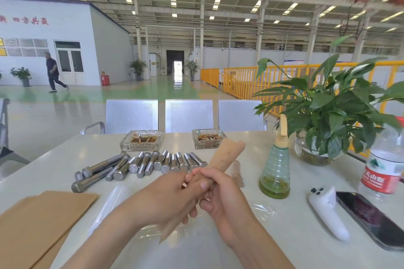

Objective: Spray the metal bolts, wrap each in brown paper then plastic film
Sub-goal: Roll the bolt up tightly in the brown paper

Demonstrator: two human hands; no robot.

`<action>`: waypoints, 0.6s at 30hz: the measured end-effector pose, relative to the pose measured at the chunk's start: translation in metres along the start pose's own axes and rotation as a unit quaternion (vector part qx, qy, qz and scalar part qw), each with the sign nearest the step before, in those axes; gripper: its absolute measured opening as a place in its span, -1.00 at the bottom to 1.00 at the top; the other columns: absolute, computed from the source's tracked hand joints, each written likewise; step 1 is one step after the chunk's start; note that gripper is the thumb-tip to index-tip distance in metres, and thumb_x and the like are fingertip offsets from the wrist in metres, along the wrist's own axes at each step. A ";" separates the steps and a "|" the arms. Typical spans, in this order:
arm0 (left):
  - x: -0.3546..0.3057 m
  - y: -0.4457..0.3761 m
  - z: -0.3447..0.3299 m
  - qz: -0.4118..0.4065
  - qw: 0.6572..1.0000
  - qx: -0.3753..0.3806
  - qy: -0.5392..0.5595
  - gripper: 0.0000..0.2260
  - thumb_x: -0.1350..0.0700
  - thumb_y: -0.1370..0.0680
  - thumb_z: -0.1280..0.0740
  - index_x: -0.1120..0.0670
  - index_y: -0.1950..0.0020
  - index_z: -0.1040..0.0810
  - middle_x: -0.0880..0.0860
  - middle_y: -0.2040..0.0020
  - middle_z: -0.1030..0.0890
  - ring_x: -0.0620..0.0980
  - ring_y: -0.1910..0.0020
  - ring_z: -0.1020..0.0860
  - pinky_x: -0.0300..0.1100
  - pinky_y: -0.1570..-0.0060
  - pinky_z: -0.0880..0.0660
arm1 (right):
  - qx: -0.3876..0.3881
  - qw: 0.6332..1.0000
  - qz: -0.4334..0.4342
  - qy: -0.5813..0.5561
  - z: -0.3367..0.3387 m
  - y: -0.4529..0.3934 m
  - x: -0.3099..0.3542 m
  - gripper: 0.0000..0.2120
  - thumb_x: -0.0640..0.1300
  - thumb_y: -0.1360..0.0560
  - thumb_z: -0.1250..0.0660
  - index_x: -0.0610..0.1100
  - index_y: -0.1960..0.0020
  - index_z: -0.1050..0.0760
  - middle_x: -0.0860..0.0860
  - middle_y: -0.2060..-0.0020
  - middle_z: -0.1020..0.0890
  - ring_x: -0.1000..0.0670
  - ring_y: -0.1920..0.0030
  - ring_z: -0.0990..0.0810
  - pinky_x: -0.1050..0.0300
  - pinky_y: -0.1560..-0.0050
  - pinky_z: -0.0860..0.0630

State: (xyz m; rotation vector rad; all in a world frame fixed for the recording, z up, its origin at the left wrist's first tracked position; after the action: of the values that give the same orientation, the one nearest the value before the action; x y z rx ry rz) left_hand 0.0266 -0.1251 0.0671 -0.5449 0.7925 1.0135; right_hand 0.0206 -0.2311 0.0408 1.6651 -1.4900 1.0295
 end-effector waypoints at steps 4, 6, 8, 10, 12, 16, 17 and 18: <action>0.015 0.000 -0.011 0.031 0.997 0.075 0.010 -0.52 -0.34 -0.62 -0.17 -0.01 -0.01 -0.68 0.03 0.17 -0.73 -0.08 0.23 -0.65 -0.16 0.19 -0.54 | 0.010 1.000 0.013 -0.001 0.006 -0.003 -0.002 -0.70 -0.13 -0.60 -0.25 -0.21 0.08 -0.72 -0.18 -0.05 -0.73 0.03 0.40 -0.48 0.22 0.53 -0.32; 0.020 0.004 -0.021 0.032 0.989 0.135 0.045 -0.46 -0.43 -0.56 -0.19 0.00 -0.02 -0.68 0.03 0.16 -0.71 -0.07 0.16 -0.63 -0.22 0.19 -0.47 | 0.044 0.999 0.017 -0.012 0.004 -0.002 -0.001 -0.75 -0.12 -0.59 -0.24 -0.25 -0.03 -0.63 -0.12 -0.14 -0.72 0.06 0.43 -0.42 0.22 0.52 -0.36; 0.022 0.009 -0.032 0.026 0.967 0.198 0.157 -0.48 -0.43 -0.51 -0.28 0.03 0.02 -0.65 0.13 0.13 -0.69 0.04 0.15 -0.63 -0.18 0.17 -0.51 | 0.088 0.996 0.016 -0.029 0.001 0.000 0.001 -0.82 -0.08 -0.56 -0.28 -0.15 -0.01 -0.59 -0.16 -0.20 -0.69 0.04 0.36 -0.39 0.25 0.49 -0.33; 0.020 0.016 -0.039 0.035 0.920 0.243 0.305 -0.50 -0.36 -0.54 -0.32 0.09 -0.01 -0.64 0.25 0.11 -0.66 0.16 0.15 -0.66 -0.07 0.11 -0.60 | 0.124 0.991 0.014 -0.049 -0.001 0.000 0.004 -0.84 -0.06 -0.53 -0.32 -0.08 0.03 -0.66 -0.21 -0.23 -0.67 0.03 0.27 -0.51 0.27 0.45 -0.32; 0.022 0.018 -0.043 0.055 0.893 0.240 0.377 -0.50 -0.31 -0.56 -0.34 0.15 -0.05 -0.61 0.27 0.16 -0.63 0.20 0.20 -0.67 -0.02 0.14 -0.61 | 0.144 0.988 0.014 -0.051 -0.003 0.000 0.008 -0.83 -0.05 -0.54 -0.33 -0.04 0.04 -0.69 -0.22 -0.25 -0.66 0.03 0.19 -0.60 0.24 0.38 -0.38; 0.028 0.015 -0.043 0.056 0.903 0.207 0.372 -0.35 -0.25 -0.62 -0.30 0.35 -0.30 -0.45 0.12 0.30 -0.52 0.08 0.39 -0.53 -0.09 0.27 -0.53 | 0.125 0.992 0.007 0.006 0.000 -0.003 0.005 -0.83 -0.01 -0.56 -0.33 -0.04 0.00 -0.67 -0.18 -0.19 -0.69 -0.03 0.08 -0.64 0.04 0.15 -0.36; 0.027 0.015 -0.042 0.053 0.907 0.202 0.365 -0.39 -0.24 -0.64 -0.28 0.34 -0.27 -0.46 0.10 0.30 -0.50 0.05 0.40 -0.50 -0.09 0.27 -0.52 | 0.104 0.994 0.006 0.020 0.002 -0.005 0.003 -0.82 -0.03 -0.57 -0.32 -0.08 -0.03 -0.65 -0.19 -0.13 -0.71 -0.04 0.09 -0.63 0.04 0.17 -0.35; 0.025 0.014 -0.041 0.050 0.911 0.197 0.359 -0.47 -0.22 -0.66 -0.26 0.28 -0.21 -0.51 0.10 0.30 -0.48 0.05 0.39 -0.48 -0.09 0.27 -0.51 | 0.079 0.996 0.010 0.032 0.005 -0.007 0.001 -0.80 -0.05 -0.60 -0.29 -0.14 -0.06 -0.61 -0.20 -0.06 -0.72 -0.06 0.13 -0.63 0.06 0.23 -0.37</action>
State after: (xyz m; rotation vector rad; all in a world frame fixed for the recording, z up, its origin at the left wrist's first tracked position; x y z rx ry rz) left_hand 0.0081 -0.1350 0.0213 -0.5289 1.6542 0.7003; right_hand 0.0283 -0.2350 0.0395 1.7099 -1.4179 1.2278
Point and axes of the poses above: each hand's wrist, its own y-axis away from the middle knuckle, its own z-axis out of the back of the hand, x = y × z, the point moved 8 cm from there along -y, towards the middle knuckle
